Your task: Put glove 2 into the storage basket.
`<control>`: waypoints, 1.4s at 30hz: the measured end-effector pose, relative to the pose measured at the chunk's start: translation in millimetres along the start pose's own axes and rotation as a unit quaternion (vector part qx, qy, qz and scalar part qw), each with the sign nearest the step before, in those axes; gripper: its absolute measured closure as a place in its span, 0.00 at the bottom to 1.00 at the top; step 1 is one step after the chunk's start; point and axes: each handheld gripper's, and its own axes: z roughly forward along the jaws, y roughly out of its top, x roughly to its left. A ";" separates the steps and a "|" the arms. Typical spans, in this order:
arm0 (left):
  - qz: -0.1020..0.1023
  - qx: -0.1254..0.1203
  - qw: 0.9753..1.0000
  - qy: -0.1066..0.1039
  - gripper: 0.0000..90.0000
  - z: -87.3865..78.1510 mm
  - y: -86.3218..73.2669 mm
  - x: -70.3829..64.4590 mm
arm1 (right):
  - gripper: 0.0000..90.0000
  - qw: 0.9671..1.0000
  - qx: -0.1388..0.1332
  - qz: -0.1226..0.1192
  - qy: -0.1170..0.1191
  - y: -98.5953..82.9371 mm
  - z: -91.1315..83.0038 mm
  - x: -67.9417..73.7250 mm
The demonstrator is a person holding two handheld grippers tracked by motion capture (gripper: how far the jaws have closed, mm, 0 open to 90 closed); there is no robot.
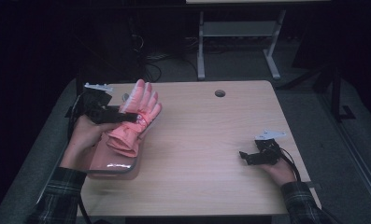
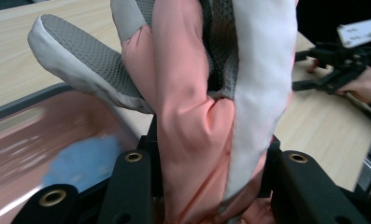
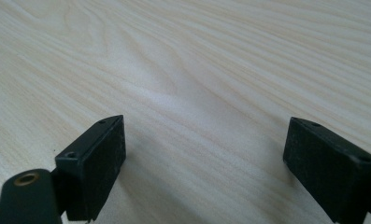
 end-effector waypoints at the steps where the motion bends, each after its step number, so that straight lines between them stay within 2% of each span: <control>1: 0.000 0.000 1.000 0.000 0.68 0.0 0.0 0.0 | 0.14 1.000 0.000 0.000 0.000 0.0 0.0 0.0; 4: -0.016 0.003 1.000 0.015 0.67 -3.9 -8.6 16.5 | 0.14 1.000 0.000 0.000 -0.001 0.0 0.1 -0.2; 5: -0.032 0.002 0.999 0.027 0.67 -4.2 -15.3 27.2 | 0.14 1.000 -0.001 -0.001 -0.001 0.0 0.1 -0.3; 6: -0.032 0.002 0.999 0.027 0.67 -4.2 -15.3 27.2 | 0.14 1.000 -0.001 -0.001 -0.001 0.0 0.1 -0.3; 10: -0.060 0.014 0.997 0.051 0.67 1.8 -31.8 48.5 | 0.14 1.000 0.000 0.000 -0.001 0.0 0.0 -0.2; 14: -0.074 0.027 0.995 0.059 0.66 9.8 -41.5 57.2 | 0.14 1.000 0.000 0.000 -0.001 0.0 0.1 -0.2; 17: -0.084 0.047 0.993 0.062 0.65 22.0 -50.8 62.8 | 0.14 1.000 -0.001 0.000 -0.001 0.0 0.1 -0.3; 18: -0.090 0.057 0.993 0.055 0.65 30.0 -56.2 65.3 | 0.14 1.000 -0.001 -0.001 -0.001 0.0 0.1 -0.3; 19: -0.090 0.057 0.993 0.055 0.65 30.0 -56.2 65.3 | 0.14 1.000 -0.001 -0.001 -0.001 0.0 0.1 -0.3; 22: -0.101 0.070 0.991 0.060 0.63 43.6 -68.2 69.4 | 0.14 1.000 0.000 0.000 -0.001 0.0 0.1 -0.3; 24: -0.101 0.074 0.990 0.059 0.62 46.1 -70.8 70.8 | 0.14 1.000 -0.001 -0.001 -0.001 0.0 0.1 -0.4; 28: -0.110 0.064 0.991 0.049 0.56 45.2 -74.7 74.1 | 0.14 1.000 -0.001 -0.001 -0.001 -0.1 0.1 -0.4; 31: -0.109 0.061 0.991 0.046 0.42 43.2 -72.4 75.3 | 0.14 1.000 -0.001 -0.001 -0.001 -0.1 0.2 -0.4; 33: -0.097 0.060 0.992 0.051 0.35 39.9 -69.1 74.5 | 0.14 1.000 0.000 0.000 -0.001 0.0 0.0 -0.3; 34: -0.097 0.060 0.992 0.051 0.30 39.9 -69.1 74.5 | 0.14 1.000 0.000 0.000 -0.001 0.0 0.0 -0.3; 35: -0.095 0.055 0.992 0.063 0.25 37.1 -66.9 73.3 | 0.14 1.000 0.000 0.000 -0.001 0.0 0.0 -0.2; 36: -0.094 0.053 0.992 0.066 0.23 35.9 -66.2 73.1 | 0.14 1.000 -0.001 -0.001 -0.001 -0.1 0.2 -0.3; 37: -0.091 0.044 0.993 0.067 0.21 32.9 -65.5 72.5 | 0.14 1.000 -0.001 -0.001 -0.001 0.0 0.1 -0.3; 40: -0.086 0.041 0.993 0.073 0.19 28.0 -63.4 72.0 | 0.14 1.000 -0.001 -0.001 -0.001 0.0 0.1 -0.3; 42: -0.072 0.031 0.993 0.082 0.19 19.0 -59.8 68.5 | 0.14 1.000 0.000 -0.001 -0.001 0.1 0.2 -0.3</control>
